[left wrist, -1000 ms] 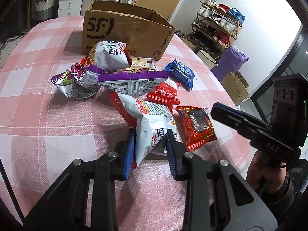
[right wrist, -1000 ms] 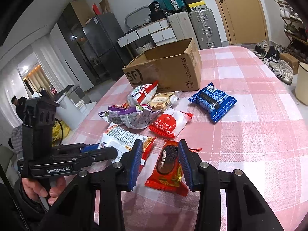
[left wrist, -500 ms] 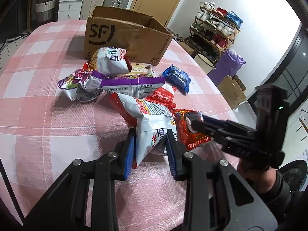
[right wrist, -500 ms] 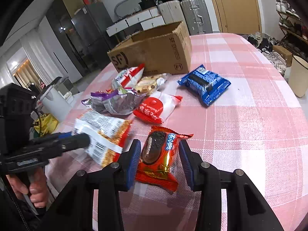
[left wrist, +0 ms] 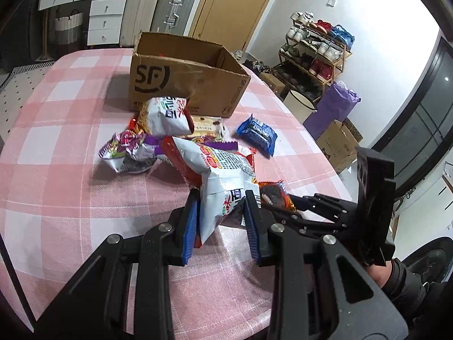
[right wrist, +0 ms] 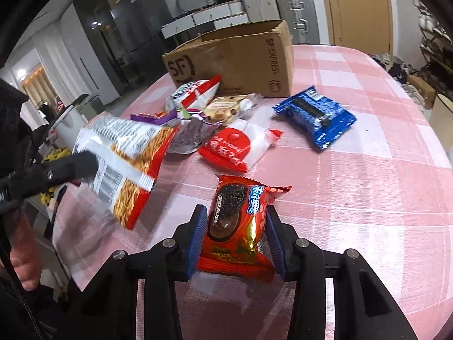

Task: Organize snacks
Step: 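Carry the white-and-red bag toward the box with the left gripper while the right gripper carries the Oreo packet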

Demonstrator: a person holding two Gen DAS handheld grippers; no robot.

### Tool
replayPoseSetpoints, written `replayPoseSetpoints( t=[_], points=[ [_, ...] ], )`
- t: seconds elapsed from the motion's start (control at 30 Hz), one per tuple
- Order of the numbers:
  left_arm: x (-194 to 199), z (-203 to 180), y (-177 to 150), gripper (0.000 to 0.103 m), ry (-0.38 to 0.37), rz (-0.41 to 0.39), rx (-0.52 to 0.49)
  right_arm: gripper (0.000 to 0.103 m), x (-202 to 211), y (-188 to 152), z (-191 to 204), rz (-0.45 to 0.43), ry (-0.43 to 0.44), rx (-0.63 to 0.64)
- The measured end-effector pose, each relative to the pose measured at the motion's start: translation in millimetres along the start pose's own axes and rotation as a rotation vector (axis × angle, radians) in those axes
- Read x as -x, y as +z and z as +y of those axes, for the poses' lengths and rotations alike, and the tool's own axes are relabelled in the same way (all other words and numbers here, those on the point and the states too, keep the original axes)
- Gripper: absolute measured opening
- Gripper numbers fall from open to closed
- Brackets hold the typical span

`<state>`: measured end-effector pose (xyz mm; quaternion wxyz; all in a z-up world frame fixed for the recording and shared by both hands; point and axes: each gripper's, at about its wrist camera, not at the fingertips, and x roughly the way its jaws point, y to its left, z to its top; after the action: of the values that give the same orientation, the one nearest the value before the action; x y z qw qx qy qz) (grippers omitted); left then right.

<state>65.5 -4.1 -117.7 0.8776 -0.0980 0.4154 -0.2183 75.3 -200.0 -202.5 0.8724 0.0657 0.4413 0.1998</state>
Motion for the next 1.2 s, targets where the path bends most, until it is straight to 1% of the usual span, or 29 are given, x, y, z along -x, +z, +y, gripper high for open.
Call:
replayPoseSetpoints(
  t=[0.27,0.5,0.67,0.77,0.97,1.2],
  points=[
    [10,6,12,0.027,0.008,-0.030,0.007,0.038,8,5,-4,-0.037,0.062,-0.046],
    [18,12,32,0.027,0.020,-0.062,0.004,0.038,33,30,-2,-0.116,0.104,-0.051],
    [25,13,53,0.027,0.032,-0.089,-0.011,0.038,48,61,1,-0.166,0.121,-0.028],
    [28,14,66,0.027,0.038,-0.103,-0.017,0.038,53,80,2,-0.188,0.145,-0.028],
    [30,24,102,0.027,0.037,-0.132,0.004,0.038,54,123,8,-0.226,0.174,-0.004],
    [30,25,146,0.027,0.048,-0.160,-0.002,0.038,51,175,11,-0.253,0.208,-0.003]
  ],
)
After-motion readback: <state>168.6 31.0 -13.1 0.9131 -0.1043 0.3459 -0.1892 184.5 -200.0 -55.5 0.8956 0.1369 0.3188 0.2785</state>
